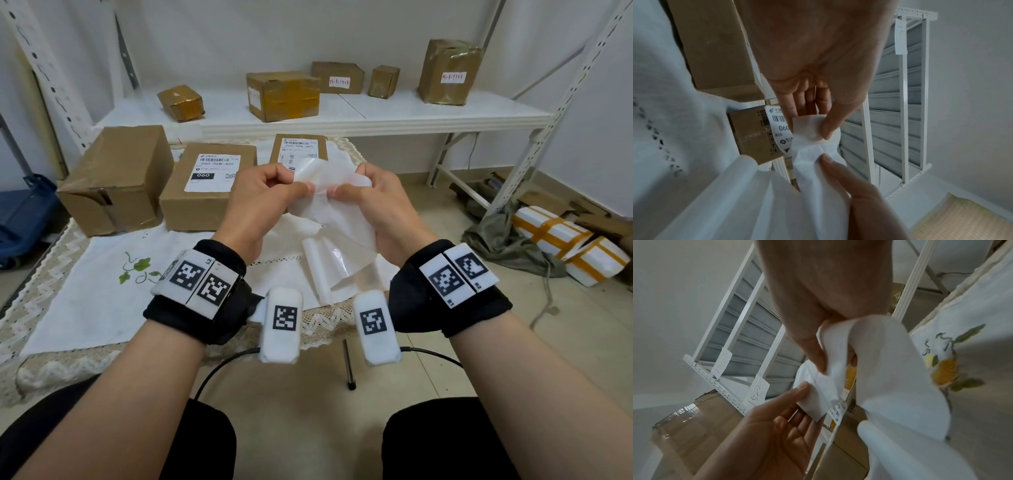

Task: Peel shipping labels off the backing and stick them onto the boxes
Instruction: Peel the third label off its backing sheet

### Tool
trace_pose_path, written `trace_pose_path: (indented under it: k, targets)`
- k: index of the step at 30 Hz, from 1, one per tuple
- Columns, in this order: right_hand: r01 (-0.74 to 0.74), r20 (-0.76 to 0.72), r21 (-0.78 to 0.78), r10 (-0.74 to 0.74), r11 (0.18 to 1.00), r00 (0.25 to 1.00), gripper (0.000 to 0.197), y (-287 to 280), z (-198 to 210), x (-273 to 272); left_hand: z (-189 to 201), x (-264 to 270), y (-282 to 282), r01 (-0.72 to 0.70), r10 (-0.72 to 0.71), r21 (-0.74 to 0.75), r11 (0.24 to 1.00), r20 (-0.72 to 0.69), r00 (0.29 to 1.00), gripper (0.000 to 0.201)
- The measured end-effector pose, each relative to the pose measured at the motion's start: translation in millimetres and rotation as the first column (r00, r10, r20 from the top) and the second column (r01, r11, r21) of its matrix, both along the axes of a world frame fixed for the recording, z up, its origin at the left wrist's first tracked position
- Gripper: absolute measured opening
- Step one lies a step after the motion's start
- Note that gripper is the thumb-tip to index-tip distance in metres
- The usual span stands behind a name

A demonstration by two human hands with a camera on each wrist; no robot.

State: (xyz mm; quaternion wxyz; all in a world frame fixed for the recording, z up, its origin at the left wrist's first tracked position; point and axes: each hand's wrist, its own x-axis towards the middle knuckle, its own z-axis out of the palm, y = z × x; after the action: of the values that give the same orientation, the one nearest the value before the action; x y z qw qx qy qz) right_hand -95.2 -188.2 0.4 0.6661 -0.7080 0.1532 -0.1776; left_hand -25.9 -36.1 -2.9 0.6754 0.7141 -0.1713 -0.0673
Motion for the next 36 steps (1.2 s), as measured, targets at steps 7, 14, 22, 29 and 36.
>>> trace_pose_path:
  k: [7,14,22,29,36]
  targets:
    - [-0.081,0.052,0.057,0.078,0.995,0.996,0.025,0.8,0.7,-4.1,2.3,-5.1,-1.3,0.024,-0.023,-0.030,0.999,0.037,0.999,0.032]
    - [-0.079,0.065,0.122,0.071,0.989,0.995,0.021,1.2,1.7,-3.9,3.3,-4.4,-3.7,0.053,-0.053,-0.109,0.993,0.001,0.999,0.039]
    - [0.004,0.031,0.090,-0.007,0.996,0.999,0.019,3.5,-0.6,0.5,0.5,-6.4,-7.9,0.062,-0.060,-0.116,0.991,0.018,0.998,0.032]
    - [-0.023,0.034,0.026,0.022,0.999,0.999,0.016,3.5,-0.9,-2.4,0.9,-12.8,-7.1,0.104,-0.099,-0.015,0.994,0.204,0.974,0.017]
    - [-0.037,0.058,0.033,0.035,0.999,0.998,0.016,4.5,-0.6,-4.8,2.3,-14.6,-4.5,0.136,-0.136,0.018,0.991,0.241,0.961,0.026]
